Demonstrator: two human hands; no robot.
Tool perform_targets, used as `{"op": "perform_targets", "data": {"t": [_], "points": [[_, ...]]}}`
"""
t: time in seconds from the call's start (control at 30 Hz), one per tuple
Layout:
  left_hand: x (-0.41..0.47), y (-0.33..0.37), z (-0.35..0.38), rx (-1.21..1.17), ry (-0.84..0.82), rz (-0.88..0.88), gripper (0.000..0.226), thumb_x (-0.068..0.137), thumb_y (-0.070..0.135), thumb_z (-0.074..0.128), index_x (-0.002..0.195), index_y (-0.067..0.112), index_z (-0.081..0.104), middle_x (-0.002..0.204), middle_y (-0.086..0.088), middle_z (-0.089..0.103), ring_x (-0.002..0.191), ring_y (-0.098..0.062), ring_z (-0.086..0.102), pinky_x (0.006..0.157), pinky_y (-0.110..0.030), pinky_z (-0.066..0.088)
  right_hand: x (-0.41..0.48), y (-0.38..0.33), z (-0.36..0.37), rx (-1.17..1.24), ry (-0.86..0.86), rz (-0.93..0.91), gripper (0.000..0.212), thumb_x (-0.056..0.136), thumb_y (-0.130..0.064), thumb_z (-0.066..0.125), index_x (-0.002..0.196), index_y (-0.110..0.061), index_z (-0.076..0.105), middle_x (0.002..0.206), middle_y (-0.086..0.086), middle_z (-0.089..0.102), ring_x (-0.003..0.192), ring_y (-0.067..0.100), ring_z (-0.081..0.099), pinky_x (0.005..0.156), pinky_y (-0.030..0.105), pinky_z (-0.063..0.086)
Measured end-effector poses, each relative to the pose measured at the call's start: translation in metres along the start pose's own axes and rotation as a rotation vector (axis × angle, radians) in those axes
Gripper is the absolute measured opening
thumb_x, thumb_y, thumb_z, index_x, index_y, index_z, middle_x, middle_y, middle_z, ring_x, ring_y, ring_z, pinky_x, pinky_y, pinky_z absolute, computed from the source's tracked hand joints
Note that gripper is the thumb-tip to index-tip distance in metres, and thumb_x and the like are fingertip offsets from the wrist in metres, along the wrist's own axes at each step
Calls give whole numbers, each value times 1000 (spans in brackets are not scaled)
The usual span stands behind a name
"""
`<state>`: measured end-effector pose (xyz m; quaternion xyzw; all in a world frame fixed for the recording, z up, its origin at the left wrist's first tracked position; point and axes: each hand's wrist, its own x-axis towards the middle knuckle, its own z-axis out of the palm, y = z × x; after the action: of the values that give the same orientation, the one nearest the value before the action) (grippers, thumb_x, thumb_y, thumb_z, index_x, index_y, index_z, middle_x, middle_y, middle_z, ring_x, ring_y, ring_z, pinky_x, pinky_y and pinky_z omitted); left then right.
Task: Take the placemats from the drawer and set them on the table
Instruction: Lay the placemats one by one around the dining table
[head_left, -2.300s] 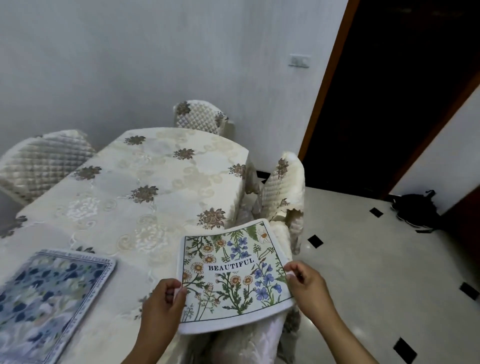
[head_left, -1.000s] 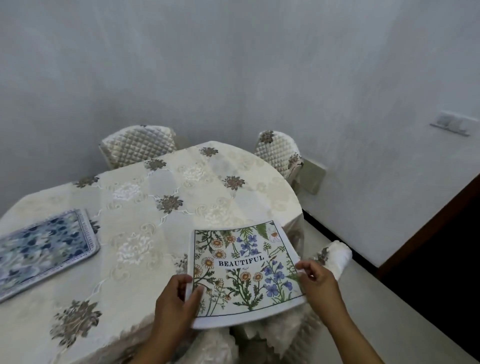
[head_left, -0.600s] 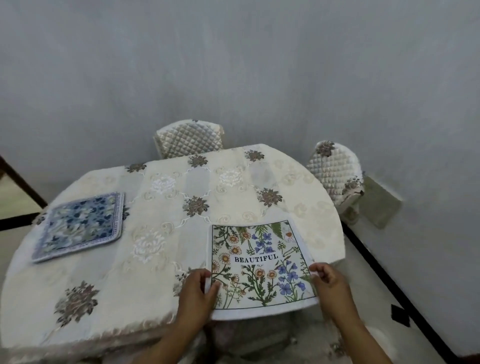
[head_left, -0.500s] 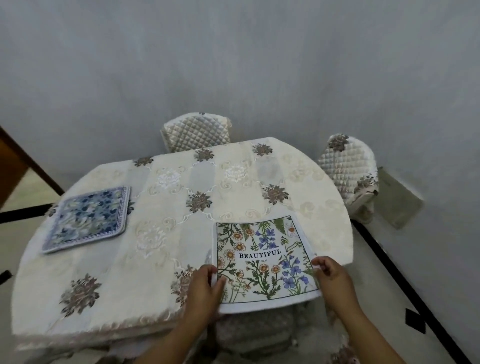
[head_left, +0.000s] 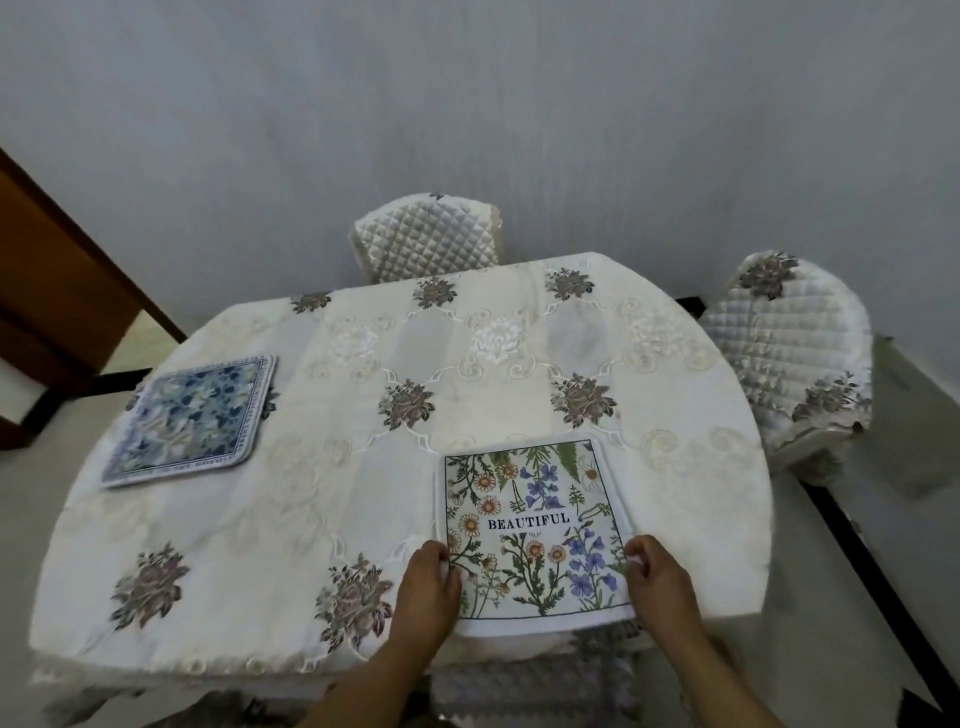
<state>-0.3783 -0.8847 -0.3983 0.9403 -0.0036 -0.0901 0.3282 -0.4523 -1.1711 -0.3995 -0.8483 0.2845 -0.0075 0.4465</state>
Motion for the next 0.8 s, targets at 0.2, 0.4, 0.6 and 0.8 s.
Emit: {"op": "perform_targets", "data": {"t": [0.2, 0.4, 0.6, 0.8], "points": [[0, -18, 22, -7, -47, -125, 19, 88, 17, 60, 104, 19, 50, 99, -3, 59, 91, -21, 57, 77, -33, 47, 15, 9, 9, -33, -71, 69, 23, 80, -4, 67, 89, -20, 53, 93, 3, 59, 84, 18, 55, 62, 21, 38], [2, -17, 28, -2, -27, -122, 24, 88, 13, 59, 110, 12, 52, 103, -7, 56, 93, -21, 53, 80, -31, 43, 17, 13, 11, -107, -133, 27, 33, 78, -9, 73, 99, -18, 49, 100, 4, 50, 89, 18, 51, 72, 26, 40], [-8, -9, 6, 132, -172, -136, 37, 84, 15, 62, 116, 10, 44, 108, -10, 45, 97, -27, 49, 82, -32, 44, 14, 3, 8, -202, -169, 95, 36, 79, -16, 74, 105, -14, 49, 110, 14, 50, 90, 21, 52, 69, 26, 45], [-46, -34, -70, 17, -159, -94, 21, 83, 18, 62, 92, 23, 44, 99, -3, 53, 85, -17, 50, 66, -27, 34, -31, -40, 18, -358, 66, 162, 45, 73, -30, 74, 110, -12, 57, 123, 23, 53, 112, 40, 49, 95, 46, 47]]}}
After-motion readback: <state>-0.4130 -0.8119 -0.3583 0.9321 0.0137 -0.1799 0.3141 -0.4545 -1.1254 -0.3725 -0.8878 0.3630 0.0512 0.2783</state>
